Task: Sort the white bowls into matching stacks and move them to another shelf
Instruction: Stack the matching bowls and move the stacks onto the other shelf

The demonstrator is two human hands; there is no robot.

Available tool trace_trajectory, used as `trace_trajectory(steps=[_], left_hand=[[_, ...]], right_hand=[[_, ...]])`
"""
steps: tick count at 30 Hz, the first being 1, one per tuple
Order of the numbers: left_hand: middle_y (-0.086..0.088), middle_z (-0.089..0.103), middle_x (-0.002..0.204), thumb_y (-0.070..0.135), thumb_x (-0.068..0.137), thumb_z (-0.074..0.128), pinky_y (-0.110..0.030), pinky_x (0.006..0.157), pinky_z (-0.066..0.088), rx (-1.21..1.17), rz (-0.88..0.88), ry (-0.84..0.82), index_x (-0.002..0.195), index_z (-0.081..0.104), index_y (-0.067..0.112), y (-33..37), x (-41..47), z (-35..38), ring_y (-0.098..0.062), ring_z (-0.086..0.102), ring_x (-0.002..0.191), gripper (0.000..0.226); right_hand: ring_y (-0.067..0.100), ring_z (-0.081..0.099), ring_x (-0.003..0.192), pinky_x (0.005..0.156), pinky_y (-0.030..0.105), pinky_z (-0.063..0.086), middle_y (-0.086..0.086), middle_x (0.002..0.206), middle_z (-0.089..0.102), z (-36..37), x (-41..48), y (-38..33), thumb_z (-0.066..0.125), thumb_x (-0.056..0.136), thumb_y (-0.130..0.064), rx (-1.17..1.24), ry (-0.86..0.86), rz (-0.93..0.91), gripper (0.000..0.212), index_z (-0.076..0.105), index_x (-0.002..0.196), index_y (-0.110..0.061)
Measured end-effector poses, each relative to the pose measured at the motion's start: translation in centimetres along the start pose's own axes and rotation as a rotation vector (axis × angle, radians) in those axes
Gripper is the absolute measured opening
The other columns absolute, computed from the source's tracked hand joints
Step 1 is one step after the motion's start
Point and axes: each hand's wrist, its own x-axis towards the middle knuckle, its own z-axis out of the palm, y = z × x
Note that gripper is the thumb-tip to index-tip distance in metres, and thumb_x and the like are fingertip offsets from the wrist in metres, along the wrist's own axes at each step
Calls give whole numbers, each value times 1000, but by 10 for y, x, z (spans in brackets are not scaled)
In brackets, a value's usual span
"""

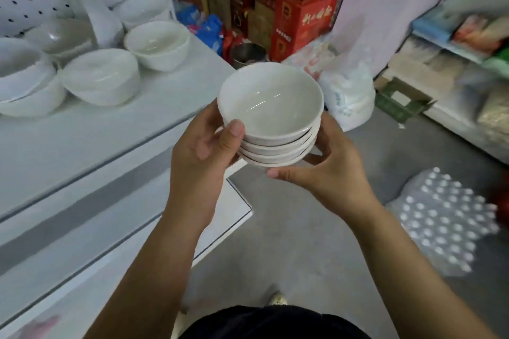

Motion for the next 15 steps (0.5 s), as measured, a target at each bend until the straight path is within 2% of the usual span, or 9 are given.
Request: trace_trajectory(steps=[2,6,8,11,13,15], left_hand=[[12,70,130,47,82,70,-49,97,58,0,-20,-75,138,61,25,-10,8,40,-11,65,124,61],[9,71,128,40,89,74,-37,95,59,-9,-50,-202,141,58,18,-22,30,109,-10,67,121,59],[9,73,126,36,86,71,-34,93,60,-17,-64,-257,140,58,16,-27,45,140,-10,68,119,59],[5,73,126,31,90,75,-37,94,59,-44,-86,-324,140,58,13,-39,76,183,-13,68,119,55],[0,72,128,30,90,75,-44,97,58,-62,-92,-360,140,58,11,-49,101,210,-16,68,121,55],[-2,72,129,31,86,72,-47,98,57,-87,-96,-390,137,60,13,-59,127,238,-19,67,122,55]], right_hand=[[1,54,132,104,32,54,-15,141,60,-39,-3,14,99,56,-29,-3,52,25,113,40,152,-24],[11,56,132,88,53,60,-11,140,61,-100,0,41,101,55,-27,18,160,91,111,43,150,-24],[11,56,132,94,47,59,-8,140,61,-125,6,55,101,54,-25,23,224,103,111,44,149,-23],[5,56,131,102,25,52,-9,138,62,-160,21,73,100,53,-23,32,306,110,109,46,148,-19],[3,57,129,99,22,53,-10,137,62,-183,37,84,99,54,-23,22,344,112,107,47,147,-19],[1,59,125,87,23,59,-13,135,63,-205,57,95,99,55,-22,17,378,124,105,47,146,-22]])
